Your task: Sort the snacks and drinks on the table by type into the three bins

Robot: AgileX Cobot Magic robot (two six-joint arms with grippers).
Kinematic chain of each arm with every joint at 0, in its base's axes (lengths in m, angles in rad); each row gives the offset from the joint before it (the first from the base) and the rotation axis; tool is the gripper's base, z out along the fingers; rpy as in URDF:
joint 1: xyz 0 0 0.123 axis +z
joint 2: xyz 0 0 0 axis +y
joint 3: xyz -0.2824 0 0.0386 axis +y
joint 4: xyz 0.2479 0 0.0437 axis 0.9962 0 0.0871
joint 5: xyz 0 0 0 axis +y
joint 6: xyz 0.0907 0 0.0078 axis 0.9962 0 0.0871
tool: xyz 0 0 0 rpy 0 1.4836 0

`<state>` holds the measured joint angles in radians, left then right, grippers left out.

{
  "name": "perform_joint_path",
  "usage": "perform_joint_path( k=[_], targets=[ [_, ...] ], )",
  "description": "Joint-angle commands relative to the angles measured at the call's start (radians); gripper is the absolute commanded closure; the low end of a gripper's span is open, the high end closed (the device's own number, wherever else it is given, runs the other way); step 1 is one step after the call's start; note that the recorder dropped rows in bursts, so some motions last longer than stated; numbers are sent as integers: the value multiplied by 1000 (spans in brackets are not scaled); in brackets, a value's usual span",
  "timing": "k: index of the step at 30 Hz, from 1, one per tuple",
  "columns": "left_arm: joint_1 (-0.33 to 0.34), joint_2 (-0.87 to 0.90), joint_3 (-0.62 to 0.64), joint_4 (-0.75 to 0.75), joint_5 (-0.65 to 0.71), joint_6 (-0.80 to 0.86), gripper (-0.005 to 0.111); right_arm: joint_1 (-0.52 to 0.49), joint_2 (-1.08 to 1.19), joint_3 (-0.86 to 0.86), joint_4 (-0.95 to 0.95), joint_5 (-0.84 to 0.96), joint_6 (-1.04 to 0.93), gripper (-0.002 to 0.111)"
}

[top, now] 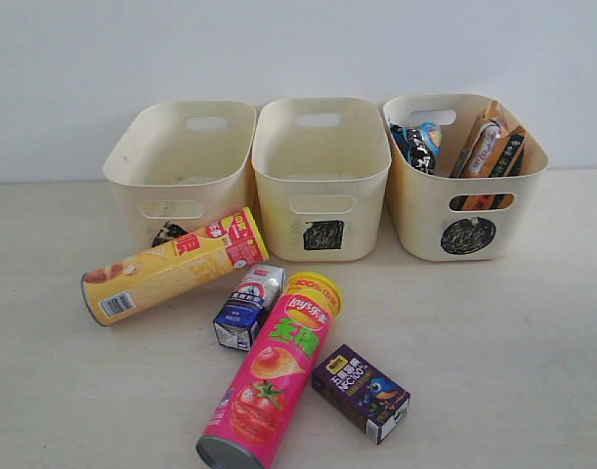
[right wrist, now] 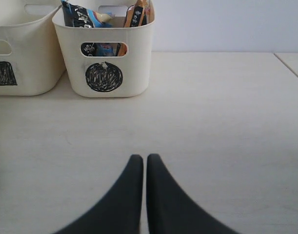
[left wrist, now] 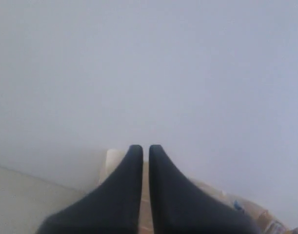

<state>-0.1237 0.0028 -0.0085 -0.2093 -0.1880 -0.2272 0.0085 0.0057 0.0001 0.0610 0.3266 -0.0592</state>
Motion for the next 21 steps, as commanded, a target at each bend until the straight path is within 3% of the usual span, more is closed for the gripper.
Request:
perform_joint_path(
  k=[1,6,11,14,21],
  targets=[
    [3,52,-96,-4,-47,-29,103,2,-6,0,-4,-4,1,108],
    [3,255,-286,16,19,-29,103,2,-6,0,-4,-4,1,108],
    [3,511,-497,146,219,11,103,2,-6,0,-4,-10,1,108],
    [3,669,-607,209,329,127,103,2,-6,0,-4,-4,1,108],
    [3,978,-799,199,562,405,103,2,-6,0,-4,-4,1,108]
  ],
)
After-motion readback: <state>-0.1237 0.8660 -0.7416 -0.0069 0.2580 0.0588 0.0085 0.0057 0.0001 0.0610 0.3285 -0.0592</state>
